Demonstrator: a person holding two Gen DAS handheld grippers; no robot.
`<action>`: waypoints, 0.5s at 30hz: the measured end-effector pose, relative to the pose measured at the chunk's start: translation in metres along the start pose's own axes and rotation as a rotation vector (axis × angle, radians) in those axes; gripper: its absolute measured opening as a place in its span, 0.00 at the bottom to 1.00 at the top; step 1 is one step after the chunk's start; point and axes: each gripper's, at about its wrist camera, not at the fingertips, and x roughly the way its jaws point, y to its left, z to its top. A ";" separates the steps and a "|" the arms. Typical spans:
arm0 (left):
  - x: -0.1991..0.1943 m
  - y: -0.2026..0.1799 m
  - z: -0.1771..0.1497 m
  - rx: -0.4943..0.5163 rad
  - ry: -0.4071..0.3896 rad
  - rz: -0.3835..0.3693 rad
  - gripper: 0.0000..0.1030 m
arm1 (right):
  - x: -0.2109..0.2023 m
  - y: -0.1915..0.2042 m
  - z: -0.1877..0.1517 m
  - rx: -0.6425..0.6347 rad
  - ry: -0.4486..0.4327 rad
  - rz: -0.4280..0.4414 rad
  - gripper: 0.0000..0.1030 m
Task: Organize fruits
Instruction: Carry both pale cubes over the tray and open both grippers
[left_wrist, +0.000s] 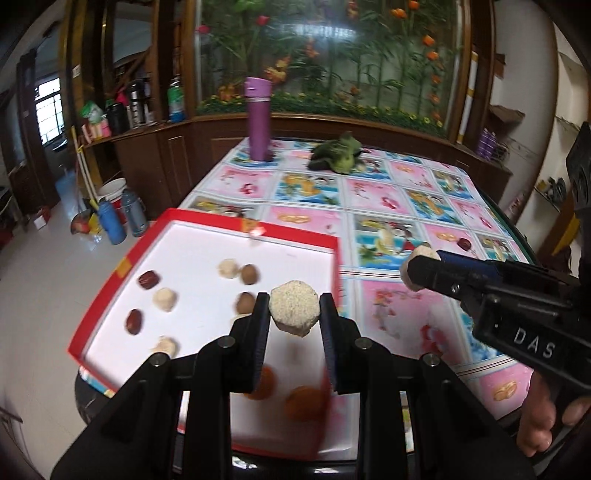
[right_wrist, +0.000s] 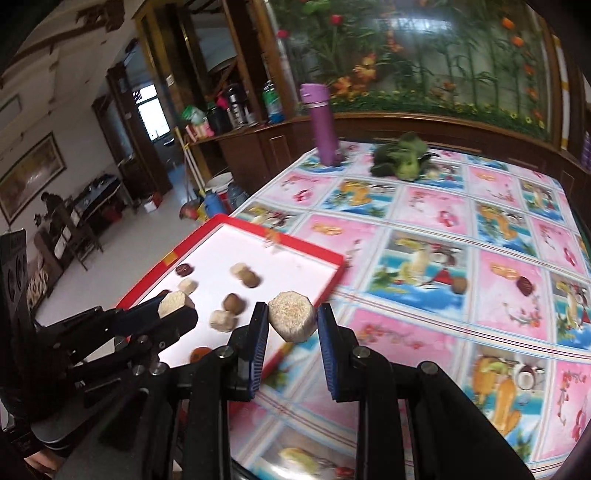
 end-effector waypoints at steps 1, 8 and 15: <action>-0.001 0.005 -0.001 -0.007 -0.002 0.005 0.28 | 0.002 0.004 0.000 -0.004 0.004 0.001 0.25; 0.004 0.050 -0.009 -0.074 0.001 0.031 0.28 | 0.026 0.028 0.000 -0.038 0.042 0.000 0.25; 0.014 0.098 -0.015 -0.156 0.020 0.092 0.28 | 0.058 0.043 -0.001 -0.048 0.105 0.008 0.25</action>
